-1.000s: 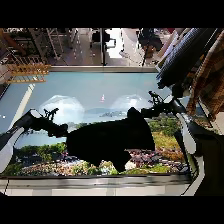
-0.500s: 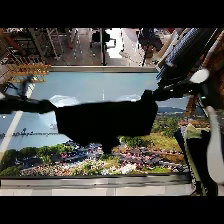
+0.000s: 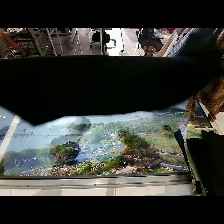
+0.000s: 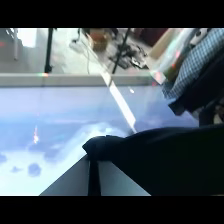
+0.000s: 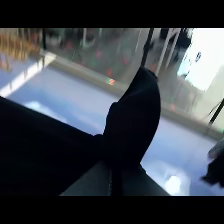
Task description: Fold the clothes and pants, and hang the long-sleeved shirts on hangers.
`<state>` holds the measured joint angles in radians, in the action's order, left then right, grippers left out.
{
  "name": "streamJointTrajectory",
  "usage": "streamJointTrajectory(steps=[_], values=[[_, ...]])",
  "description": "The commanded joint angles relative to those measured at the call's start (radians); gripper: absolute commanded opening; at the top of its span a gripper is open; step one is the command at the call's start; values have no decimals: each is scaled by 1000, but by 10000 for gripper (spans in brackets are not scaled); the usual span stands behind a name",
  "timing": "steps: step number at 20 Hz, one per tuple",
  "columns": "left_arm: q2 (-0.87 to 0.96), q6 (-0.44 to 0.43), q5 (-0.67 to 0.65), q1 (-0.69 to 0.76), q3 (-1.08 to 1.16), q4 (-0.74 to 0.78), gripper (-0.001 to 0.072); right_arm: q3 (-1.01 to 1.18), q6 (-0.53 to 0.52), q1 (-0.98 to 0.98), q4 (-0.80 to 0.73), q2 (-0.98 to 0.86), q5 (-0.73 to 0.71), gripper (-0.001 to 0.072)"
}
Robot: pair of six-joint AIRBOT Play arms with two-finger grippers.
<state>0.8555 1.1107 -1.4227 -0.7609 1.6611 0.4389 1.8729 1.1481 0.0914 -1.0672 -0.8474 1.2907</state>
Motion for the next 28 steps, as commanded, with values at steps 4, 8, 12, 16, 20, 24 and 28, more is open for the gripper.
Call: streamJointTrajectory(steps=[4,8,12,16,20,24,28], values=[[88,-21,-11,62,-65,-47,1,-31,1,-1,16,-71,-116,24],[279,-110,127,345,-314,123,1,-238,-33,-37,82,-360,-143,25],[613,-105,502,498,-389,247,1,-332,-49,-77,56,-711,-550,25],[903,-87,510,482,-200,183,608,-230,-30,-58,140,-954,-724,559],[928,110,151,383,-158,391,570,-215,19,62,139,-953,-222,559],[903,158,-74,376,-293,505,529,-397,36,203,202,-918,207,495],[830,92,-14,439,-502,469,530,-728,-63,259,259,-798,203,504]])
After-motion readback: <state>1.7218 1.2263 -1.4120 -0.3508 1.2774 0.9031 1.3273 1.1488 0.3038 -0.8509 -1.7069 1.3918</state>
